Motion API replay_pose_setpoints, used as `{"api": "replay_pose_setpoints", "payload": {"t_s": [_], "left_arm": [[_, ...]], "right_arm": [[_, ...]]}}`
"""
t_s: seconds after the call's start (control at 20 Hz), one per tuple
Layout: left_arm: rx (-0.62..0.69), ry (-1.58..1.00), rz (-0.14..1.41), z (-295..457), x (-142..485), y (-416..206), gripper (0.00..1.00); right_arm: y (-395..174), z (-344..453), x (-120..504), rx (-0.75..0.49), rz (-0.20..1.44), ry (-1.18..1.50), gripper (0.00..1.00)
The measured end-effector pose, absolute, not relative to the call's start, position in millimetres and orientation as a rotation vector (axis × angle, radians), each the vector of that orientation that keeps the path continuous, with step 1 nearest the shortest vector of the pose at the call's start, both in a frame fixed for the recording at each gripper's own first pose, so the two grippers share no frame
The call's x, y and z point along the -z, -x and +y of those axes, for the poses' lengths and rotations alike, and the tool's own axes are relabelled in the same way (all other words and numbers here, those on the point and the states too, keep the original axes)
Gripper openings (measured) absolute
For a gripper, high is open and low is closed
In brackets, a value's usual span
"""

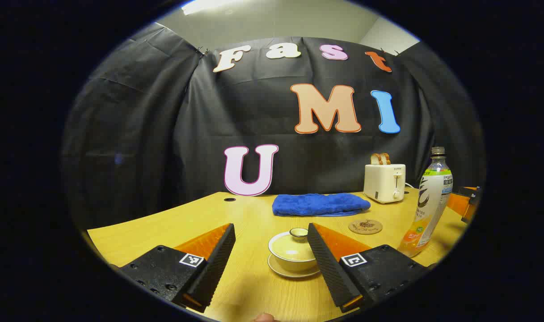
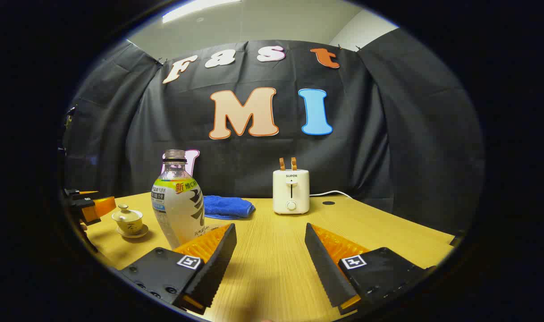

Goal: Open the teacup lid with one hand, grasp the water bottle and pour water into the teacup with the other hand; after pouring, place the water bottle on the coaster and then close the teacup lid.

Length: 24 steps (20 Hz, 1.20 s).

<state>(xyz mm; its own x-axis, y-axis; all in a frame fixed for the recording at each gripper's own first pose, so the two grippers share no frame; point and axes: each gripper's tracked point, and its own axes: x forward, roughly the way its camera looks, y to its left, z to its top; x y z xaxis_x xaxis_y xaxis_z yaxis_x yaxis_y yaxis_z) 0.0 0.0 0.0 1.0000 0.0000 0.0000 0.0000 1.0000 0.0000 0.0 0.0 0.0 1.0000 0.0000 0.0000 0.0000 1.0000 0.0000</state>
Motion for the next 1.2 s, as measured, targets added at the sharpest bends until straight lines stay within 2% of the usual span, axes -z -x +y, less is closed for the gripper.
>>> {"api": "replay_pose_setpoints", "payload": {"t_s": [1.2], "left_arm": [[0.029,0.0,-0.009,-6,-2,-4,0.95]], "right_arm": [[-4,10,0,-0.034,0.007,-0.001,0.97]]}}
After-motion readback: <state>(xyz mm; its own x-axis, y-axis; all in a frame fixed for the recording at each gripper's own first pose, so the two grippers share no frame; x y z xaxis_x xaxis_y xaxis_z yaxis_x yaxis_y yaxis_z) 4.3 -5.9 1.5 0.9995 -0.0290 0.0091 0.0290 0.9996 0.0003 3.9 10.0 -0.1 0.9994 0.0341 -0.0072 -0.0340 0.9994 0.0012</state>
